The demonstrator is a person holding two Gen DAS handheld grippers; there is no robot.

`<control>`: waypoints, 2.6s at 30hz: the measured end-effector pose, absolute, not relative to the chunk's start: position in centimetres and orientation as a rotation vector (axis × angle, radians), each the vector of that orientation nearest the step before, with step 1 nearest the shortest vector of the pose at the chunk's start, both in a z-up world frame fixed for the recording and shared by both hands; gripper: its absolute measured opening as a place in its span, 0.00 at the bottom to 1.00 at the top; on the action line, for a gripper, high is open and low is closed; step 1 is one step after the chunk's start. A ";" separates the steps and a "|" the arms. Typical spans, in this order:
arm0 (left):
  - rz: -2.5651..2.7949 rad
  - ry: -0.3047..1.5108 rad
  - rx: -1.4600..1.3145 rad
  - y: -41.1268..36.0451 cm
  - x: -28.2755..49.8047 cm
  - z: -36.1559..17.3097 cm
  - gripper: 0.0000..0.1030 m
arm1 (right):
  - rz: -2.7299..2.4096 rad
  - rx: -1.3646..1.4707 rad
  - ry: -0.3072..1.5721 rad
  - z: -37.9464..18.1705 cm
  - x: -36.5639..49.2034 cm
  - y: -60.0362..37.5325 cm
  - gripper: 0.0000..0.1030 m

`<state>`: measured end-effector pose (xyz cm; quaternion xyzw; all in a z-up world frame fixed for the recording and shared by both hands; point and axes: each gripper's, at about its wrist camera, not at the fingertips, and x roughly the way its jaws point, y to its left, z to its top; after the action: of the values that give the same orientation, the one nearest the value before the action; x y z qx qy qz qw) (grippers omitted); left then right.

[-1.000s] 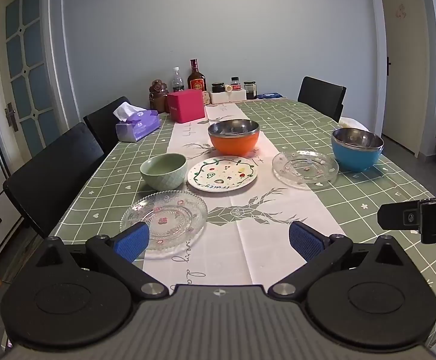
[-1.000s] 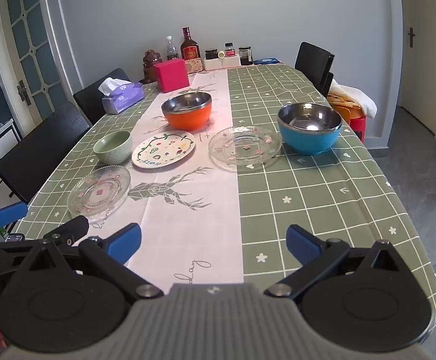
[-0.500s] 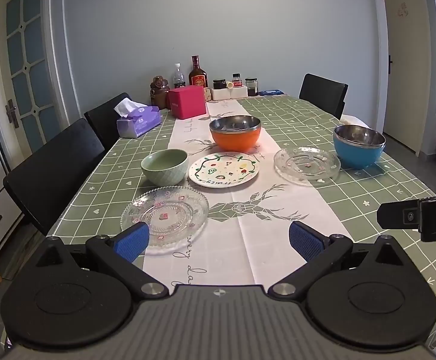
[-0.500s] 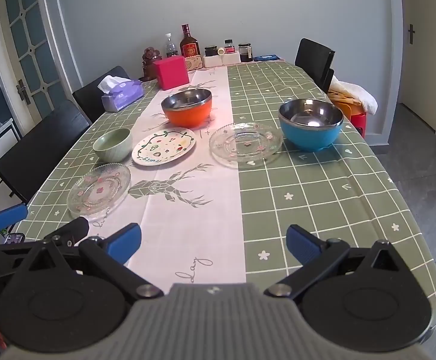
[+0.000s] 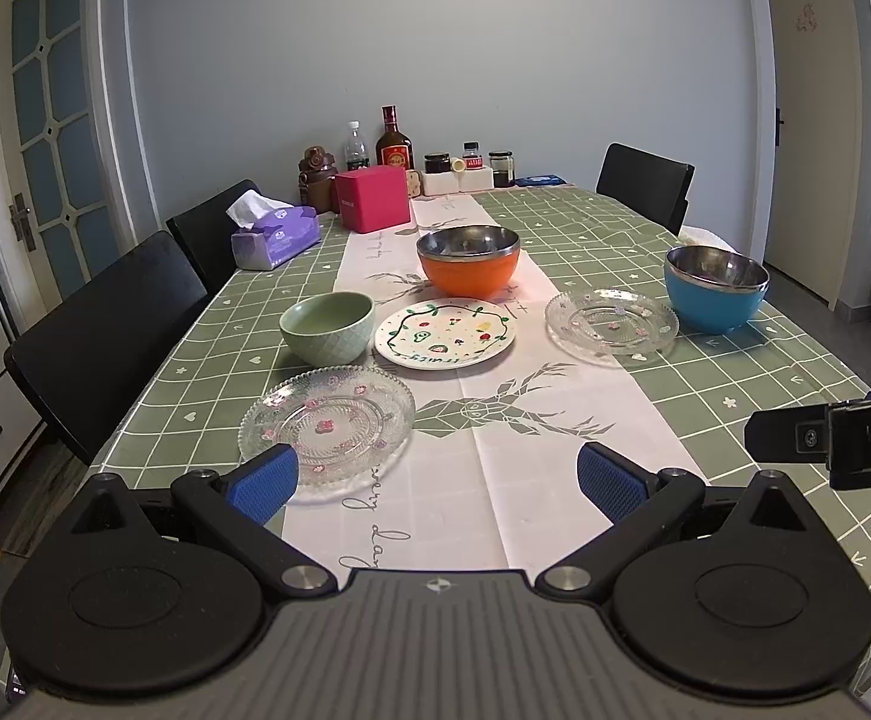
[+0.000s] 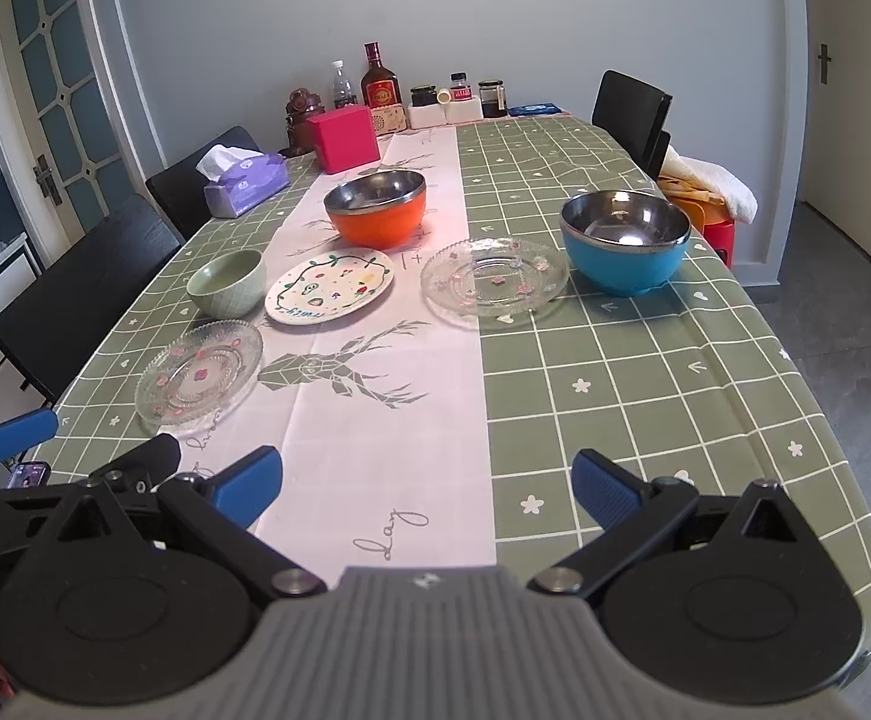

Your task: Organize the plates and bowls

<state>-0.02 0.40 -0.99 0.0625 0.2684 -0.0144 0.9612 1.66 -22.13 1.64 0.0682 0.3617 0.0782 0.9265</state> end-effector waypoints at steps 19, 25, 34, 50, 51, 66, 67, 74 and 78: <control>-0.031 0.548 0.122 0.4 -0.1 -0.8 1.00 | 0.172 0.132 0.751 1.5 1.9 -21.8 0.98; -0.033 0.550 0.121 0.3 -0.1 -0.6 1.00 | 0.171 0.133 0.756 1.5 2.0 -21.8 0.98; -0.035 0.553 0.118 0.3 0.0 -0.5 1.00 | 0.172 0.132 0.766 1.3 2.1 -21.7 0.98; -0.041 0.564 0.111 0.4 0.1 -0.8 1.00 | 0.175 0.135 0.781 1.0 2.2 -21.5 0.98; -0.041 0.564 0.112 0.4 0.1 -0.8 1.00 | 0.176 0.135 0.781 1.0 2.2 -21.5 0.98; -0.043 0.566 0.113 0.4 0.1 -1.1 1.00 | 0.177 0.139 0.789 0.8 2.2 -21.6 0.98; -0.043 0.565 0.113 0.4 0.0 -1.1 1.00 | 0.178 0.139 0.788 0.8 2.2 -21.6 0.98; -0.067 0.558 0.114 0.4 0.0 -1.4 1.00 | 0.176 0.140 0.773 0.8 2.1 -21.7 0.98; -0.087 0.505 0.109 0.5 -0.5 -1.1 1.00 | 0.178 0.156 0.736 1.0 1.9 -21.9 0.98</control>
<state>-0.46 0.52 -1.10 0.0541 0.2495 -0.0428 0.9659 1.91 -21.93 1.03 0.0763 0.3587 0.0867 0.9263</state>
